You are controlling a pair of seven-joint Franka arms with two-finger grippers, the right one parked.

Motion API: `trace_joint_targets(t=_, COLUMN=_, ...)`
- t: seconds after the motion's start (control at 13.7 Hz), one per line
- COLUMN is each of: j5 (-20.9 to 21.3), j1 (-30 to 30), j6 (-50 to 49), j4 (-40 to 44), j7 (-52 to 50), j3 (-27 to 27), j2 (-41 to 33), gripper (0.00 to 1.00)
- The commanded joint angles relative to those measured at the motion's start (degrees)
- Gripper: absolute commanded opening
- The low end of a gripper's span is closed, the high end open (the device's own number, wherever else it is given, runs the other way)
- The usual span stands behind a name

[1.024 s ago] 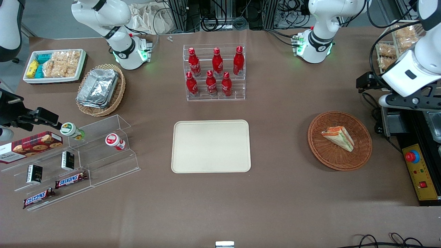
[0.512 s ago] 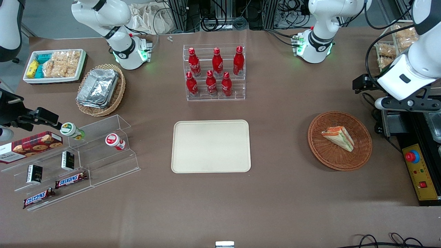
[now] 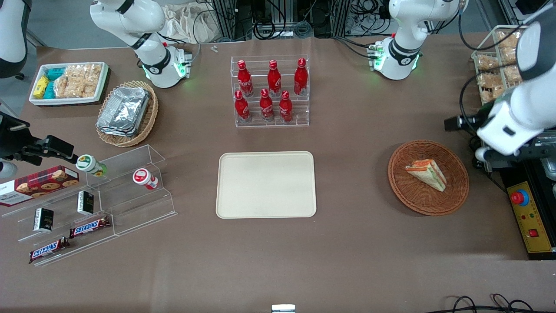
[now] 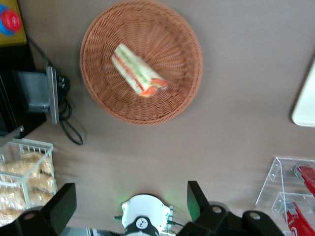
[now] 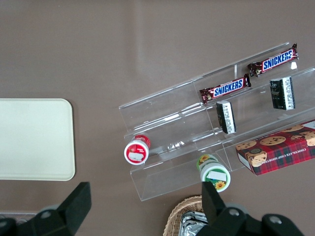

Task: Place sandwich from basket to tray
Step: 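Move the left gripper over the wicker basket toward the wrapped sandwich, then lower the left gripper and close it on the wrapped sandwich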

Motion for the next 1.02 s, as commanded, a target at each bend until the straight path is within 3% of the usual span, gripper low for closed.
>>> trace_joint_targets(t=0.0, j5=-1.1, j1=3.1, j6=3.7, j4=-4.5, j7=-5.1, j3=-0.2, j2=2.0, gripper=1.0)
trace_joint_targets(t=0.29, j5=-1.3, j1=3.9, j6=23.1, j4=-20.1, j7=-23.5, j3=-0.3, j2=3.6, gripper=1.0)
trace_joint_targets(t=0.59, j5=-1.1, j1=4.2, j6=38.4, j4=-31.2, j7=-31.7, j3=0.1, j2=7.2, gripper=1.0)
trace_joint_targets(t=0.88, j5=-1.1, j1=4.2, j6=45.0, j4=-33.9, j7=-34.0, j3=1.4, j2=10.9, gripper=1.0)
trace_joint_targets(t=0.95, j5=-1.1, j1=4.2, j6=45.1, j4=-33.4, j7=-34.0, j3=1.4, j2=11.5, gripper=0.91)
